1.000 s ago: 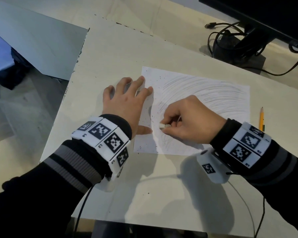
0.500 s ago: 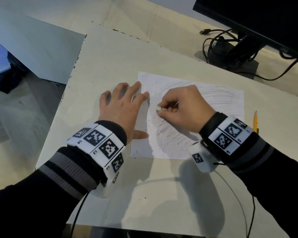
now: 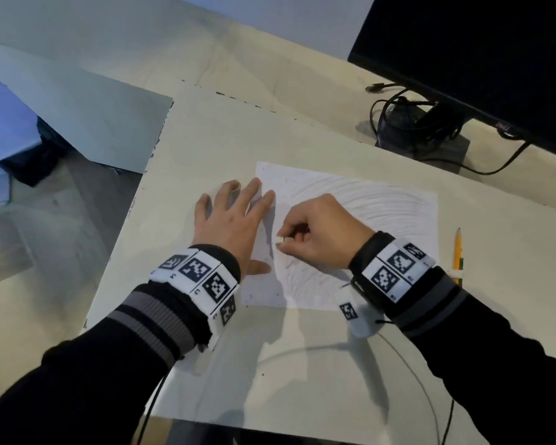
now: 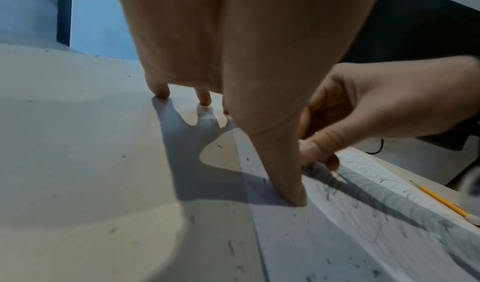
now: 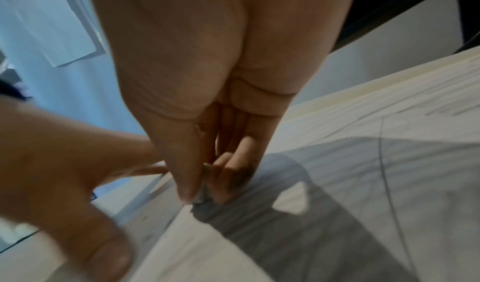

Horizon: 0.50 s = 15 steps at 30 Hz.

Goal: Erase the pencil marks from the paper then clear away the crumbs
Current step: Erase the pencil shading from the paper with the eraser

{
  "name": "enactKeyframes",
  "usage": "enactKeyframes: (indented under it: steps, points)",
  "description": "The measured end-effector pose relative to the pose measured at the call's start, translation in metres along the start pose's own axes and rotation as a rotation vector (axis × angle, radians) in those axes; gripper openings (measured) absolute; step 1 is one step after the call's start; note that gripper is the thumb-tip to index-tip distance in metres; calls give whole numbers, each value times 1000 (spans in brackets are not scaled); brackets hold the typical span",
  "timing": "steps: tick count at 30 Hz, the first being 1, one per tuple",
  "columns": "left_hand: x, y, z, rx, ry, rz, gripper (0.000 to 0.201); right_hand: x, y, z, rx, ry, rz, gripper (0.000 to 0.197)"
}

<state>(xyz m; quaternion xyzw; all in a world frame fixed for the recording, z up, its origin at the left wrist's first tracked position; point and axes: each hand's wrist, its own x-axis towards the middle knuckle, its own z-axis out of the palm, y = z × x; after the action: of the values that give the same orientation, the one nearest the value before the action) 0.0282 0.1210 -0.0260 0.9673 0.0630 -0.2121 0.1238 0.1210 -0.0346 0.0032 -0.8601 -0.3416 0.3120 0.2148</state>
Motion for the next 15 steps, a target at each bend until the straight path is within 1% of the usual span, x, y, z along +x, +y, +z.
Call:
enactKeyframes:
  steps: [3,4,5,8,9,12,13,14,15]
  points:
    - [0,0,0,-1,-1,-3,117,19,8,-13,-2,163,18,6]
    - [-1,0,0,-4,-5,-4,118,20,9,-12,-5,173,22,5]
    - [0,0,0,-6,-10,-5,118,18,8,-10,-15,147,17,4]
    - [0,0,0,-2,-8,-12,118,6,1,-3,-53,-3,-14,7]
    - [0,0,0,-1,-8,-12,118,8,2,-4,-55,1,-13,8]
    - [0,1,-2,-5,-18,-13,117,20,11,-13,-32,175,26,8]
    - [0,1,-2,-4,-21,-17,117,21,11,-13,-38,208,31,9]
    - [0,1,-3,-3,-23,-19,117,18,9,-10,-42,202,29,8]
    - [0,2,-3,-2,-25,-21,118,14,5,-7,-42,163,12,6]
